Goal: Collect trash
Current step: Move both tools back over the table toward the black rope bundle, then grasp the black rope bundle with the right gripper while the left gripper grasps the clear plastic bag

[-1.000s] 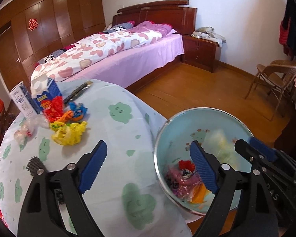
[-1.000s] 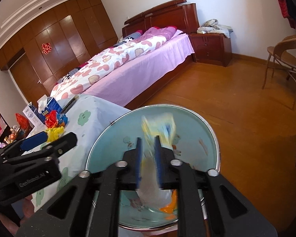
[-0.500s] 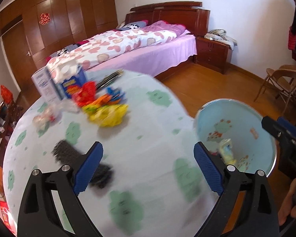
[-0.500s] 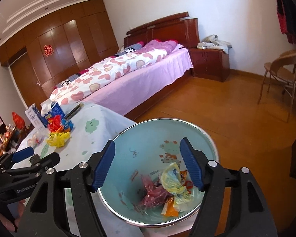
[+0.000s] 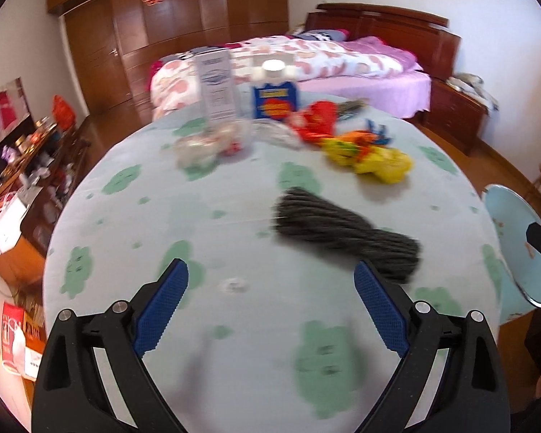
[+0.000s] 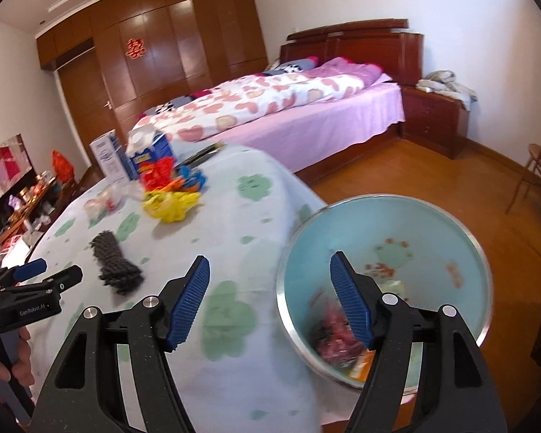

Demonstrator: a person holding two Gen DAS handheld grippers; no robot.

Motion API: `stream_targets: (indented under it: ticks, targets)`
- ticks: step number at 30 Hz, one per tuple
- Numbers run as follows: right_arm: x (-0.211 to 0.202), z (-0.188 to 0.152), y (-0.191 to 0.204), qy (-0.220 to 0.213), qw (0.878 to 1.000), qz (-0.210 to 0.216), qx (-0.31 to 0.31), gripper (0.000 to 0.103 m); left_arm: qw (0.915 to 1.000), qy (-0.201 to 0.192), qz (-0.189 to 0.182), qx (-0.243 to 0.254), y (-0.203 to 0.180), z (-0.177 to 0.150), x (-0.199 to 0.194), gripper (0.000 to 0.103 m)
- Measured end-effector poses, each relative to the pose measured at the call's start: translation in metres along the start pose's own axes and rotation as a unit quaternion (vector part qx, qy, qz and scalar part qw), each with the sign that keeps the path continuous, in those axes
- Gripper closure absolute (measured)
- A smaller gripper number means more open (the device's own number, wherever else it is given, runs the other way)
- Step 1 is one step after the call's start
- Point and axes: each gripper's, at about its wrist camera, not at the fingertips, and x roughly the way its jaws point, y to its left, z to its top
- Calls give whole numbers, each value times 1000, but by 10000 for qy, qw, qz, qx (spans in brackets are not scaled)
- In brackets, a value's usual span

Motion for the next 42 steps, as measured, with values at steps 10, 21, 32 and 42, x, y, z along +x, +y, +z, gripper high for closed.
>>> stream_targets:
  ticks: [10,21,32,42]
  targets:
    - [36,7,75,295,9964,535,-594,34,9994,-107,218,-238,56,-2,2,12]
    - [100,21,164,984,9708,1156,-1855,35,9987,-31,357,-375,102,8,24,12]
    - [127,15,180,1637,9553,1335,-2069,76,9997,-229,-117,-62,109,54,46,12]
    - [85,47,153,685,9815,1261,-1270,77,9972,-417,-396,487,75,117,96,12]
